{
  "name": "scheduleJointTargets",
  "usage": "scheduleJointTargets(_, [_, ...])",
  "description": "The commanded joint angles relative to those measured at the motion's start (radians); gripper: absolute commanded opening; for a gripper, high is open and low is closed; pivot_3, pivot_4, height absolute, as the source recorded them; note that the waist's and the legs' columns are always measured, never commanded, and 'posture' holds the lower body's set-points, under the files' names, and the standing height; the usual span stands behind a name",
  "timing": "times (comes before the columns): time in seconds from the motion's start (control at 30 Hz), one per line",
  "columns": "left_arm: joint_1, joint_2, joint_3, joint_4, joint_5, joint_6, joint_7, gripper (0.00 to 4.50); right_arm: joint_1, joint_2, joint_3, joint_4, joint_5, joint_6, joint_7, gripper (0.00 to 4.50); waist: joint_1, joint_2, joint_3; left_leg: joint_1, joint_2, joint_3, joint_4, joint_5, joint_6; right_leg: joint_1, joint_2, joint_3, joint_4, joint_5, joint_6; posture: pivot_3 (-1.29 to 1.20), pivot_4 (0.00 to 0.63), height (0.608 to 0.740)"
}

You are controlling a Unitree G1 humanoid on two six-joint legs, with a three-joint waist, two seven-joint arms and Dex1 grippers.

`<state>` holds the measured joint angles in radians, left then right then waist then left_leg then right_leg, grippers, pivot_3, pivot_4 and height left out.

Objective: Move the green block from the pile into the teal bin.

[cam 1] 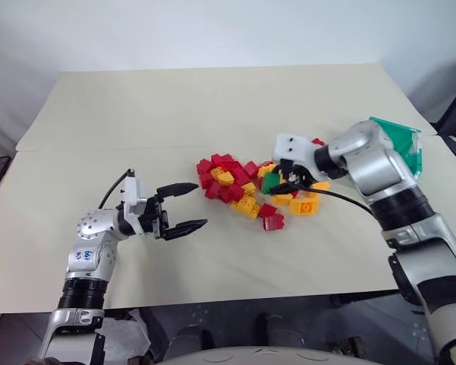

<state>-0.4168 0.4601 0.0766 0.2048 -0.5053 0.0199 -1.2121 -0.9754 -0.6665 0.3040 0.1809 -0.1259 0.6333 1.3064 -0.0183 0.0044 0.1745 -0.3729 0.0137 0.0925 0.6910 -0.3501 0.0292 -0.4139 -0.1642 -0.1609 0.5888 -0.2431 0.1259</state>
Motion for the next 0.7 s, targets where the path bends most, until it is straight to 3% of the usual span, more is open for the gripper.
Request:
scheduleJointTargets(0.03, [-0.044, 0.002, -0.016, -0.053, 0.017, 0.049, 0.054, 4.5, 0.041, -0.072, -0.18, -0.175, 0.06, 0.147, -0.082, 2.13, 0.003, 0.0, 0.0, 0.0, 0.0, 0.0, 0.0, 0.0, 0.0, 0.0, 0.0, 0.001, 0.0, 0.0, 0.0, 0.0, 0.15, 0.74])
scheduleJointTargets(0.17, [-0.096, -0.001, -0.037, -0.061, 0.035, 0.099, 0.095, 4.5, 0.075, -0.113, -0.342, -0.209, 0.09, 0.214, -0.222, 2.13, 0.014, 0.0, 0.0, 0.0, -0.001, 0.0, 0.001, -0.001, 0.0, 0.0, 0.0, 0.001, 0.0, 0.0, 0.0, 0.0, 0.15, 0.74])
scheduleJointTargets(0.3, [-0.177, -0.011, -0.057, -0.047, 0.041, 0.128, 0.101, 4.5, 0.085, -0.185, -0.482, -0.077, 0.069, 0.168, -0.408, 2.13, 0.019, 0.0, 0.0, 0.0, -0.001, 0.001, 0.001, -0.001, 0.0, 0.0, 0.0, 0.001, 0.0, 0.0, 0.0, 0.0, 0.15, 0.74])
scheduleJointTargets(0.5, [-0.251, -0.026, -0.095, -0.006, 0.083, 0.137, 0.105, 4.5, 0.057, -0.221, -0.476, 0.235, 0.039, 0.011, -0.6, 2.13, 0.01, 0.0, 0.0, 0.001, -0.003, 0.006, 0.0, -0.001, 0.0, 0.0, 0.001, 0.001, -0.001, 0.0, 0.0, 0.0, 0.15, 0.74])
scheduleJointTargets(0.7, [-0.284, -0.045, -0.11, 0.05, 0.107, 0.098, 0.086, 4.5, 0.028, -0.178, -0.431, 0.498, 0.05, -0.141, -0.644, 2.13, -0.013, 0.0, 0.0, 0.001, -0.003, 0.009, -0.001, 0.0, 0.0, 0.0, 0.002, 0.002, -0.001, 0.0, 0.0, 0.0, 0.15, 0.74])
